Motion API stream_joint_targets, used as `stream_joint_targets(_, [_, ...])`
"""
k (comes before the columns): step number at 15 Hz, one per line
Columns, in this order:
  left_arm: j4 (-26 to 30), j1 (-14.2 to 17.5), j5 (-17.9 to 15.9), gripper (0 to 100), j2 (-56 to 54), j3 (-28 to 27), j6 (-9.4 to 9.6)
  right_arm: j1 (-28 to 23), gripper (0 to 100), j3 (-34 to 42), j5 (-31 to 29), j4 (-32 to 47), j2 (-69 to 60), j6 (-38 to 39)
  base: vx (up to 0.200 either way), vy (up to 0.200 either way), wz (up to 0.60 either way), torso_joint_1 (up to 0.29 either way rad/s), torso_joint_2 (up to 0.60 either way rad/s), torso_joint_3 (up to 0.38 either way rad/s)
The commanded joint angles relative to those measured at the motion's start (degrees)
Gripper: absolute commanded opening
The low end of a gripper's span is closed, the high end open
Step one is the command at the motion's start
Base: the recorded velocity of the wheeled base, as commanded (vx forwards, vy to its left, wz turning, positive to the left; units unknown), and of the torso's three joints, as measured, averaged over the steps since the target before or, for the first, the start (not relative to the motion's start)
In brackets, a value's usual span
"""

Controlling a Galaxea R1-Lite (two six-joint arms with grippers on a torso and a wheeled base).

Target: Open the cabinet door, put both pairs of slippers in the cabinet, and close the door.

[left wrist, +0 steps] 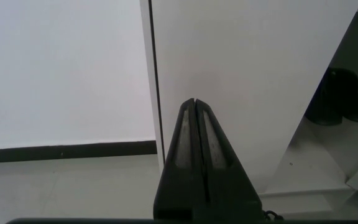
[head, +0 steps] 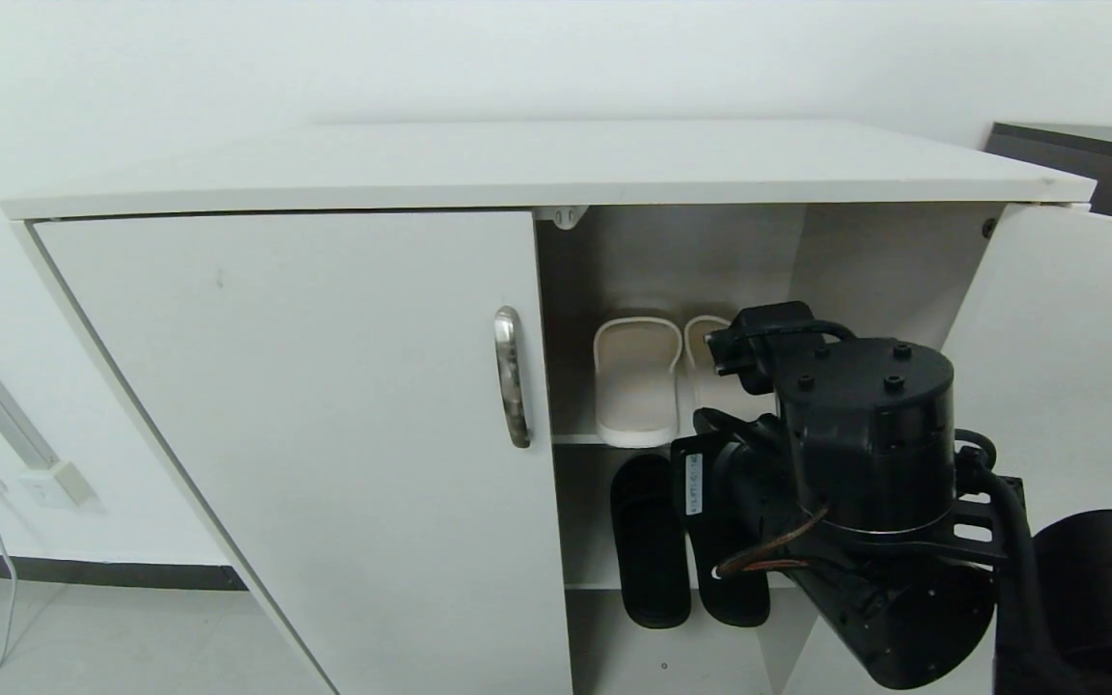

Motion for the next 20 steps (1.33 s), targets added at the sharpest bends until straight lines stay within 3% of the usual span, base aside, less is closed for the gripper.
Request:
stream_joint_targets(1, [0.0, 0.0, 0.0, 0, 0.0, 0.0, -0.02, 0.1, 0, 0.0, -0.1, -0.1, 0.8, 0.1, 0.0, 0.0, 0.0, 0.0, 0.0, 0.0])
stream_joint_targets(4, [0.0, 0.0, 0.0, 0, 0.0, 0.0, -0.02, 0.4, 0, 0.3, -0.3, -2.6, 1.2, -0.1, 0.0, 0.0, 0.0, 0.0, 0.0, 0.0])
stream_joint_targets(20, [0.0, 0.0, 0.0, 0, 0.0, 0.0, -0.02, 0.4, 0, 3.7, 0.3, -4.2, 1.3, -0.5, -0.2, 0.0, 0.0, 0.005, 0.0, 0.002])
